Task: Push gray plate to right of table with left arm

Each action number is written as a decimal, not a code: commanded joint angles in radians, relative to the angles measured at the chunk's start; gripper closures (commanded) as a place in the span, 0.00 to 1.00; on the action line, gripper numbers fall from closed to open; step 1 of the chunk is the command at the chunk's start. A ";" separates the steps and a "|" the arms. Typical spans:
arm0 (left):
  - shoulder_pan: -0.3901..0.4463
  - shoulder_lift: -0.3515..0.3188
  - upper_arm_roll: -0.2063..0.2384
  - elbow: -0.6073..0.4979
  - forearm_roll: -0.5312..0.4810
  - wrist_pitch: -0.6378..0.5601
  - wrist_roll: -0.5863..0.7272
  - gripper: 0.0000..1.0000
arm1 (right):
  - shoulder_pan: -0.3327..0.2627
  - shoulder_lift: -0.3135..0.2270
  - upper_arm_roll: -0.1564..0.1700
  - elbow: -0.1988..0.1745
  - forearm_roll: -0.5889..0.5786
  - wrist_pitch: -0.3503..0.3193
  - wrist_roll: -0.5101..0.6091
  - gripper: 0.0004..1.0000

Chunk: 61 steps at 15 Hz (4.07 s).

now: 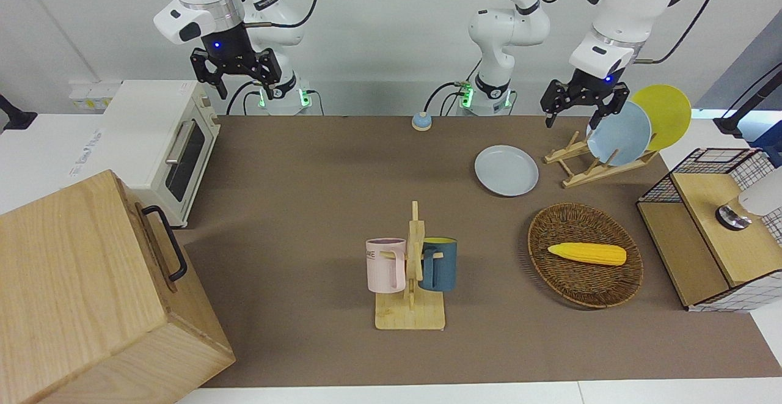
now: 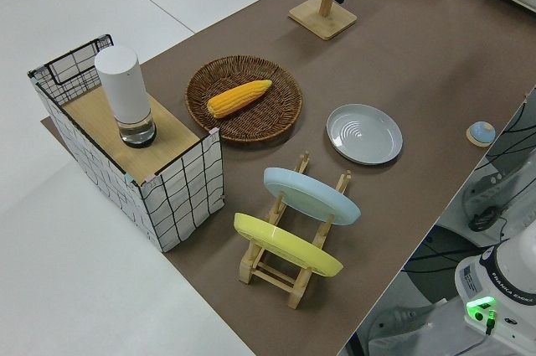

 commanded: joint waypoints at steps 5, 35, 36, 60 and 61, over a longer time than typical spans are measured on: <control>0.015 -0.010 0.017 0.009 0.013 -0.032 -0.005 0.01 | -0.025 -0.027 0.015 -0.027 0.022 0.000 0.012 0.00; 0.185 -0.125 -0.036 -0.685 0.016 0.394 0.010 0.02 | -0.025 -0.027 0.015 -0.027 0.022 0.000 0.010 0.00; 0.188 -0.125 -0.036 -0.702 0.016 0.414 0.007 0.02 | -0.025 -0.027 0.015 -0.027 0.022 -0.001 0.010 0.00; 0.211 -0.064 -0.044 -0.891 -0.027 0.666 -0.013 0.32 | -0.025 -0.027 0.015 -0.027 0.022 0.000 0.010 0.00; 0.210 -0.061 -0.045 -0.891 -0.027 0.666 -0.031 0.37 | -0.025 -0.027 0.015 -0.027 0.022 0.000 0.010 0.00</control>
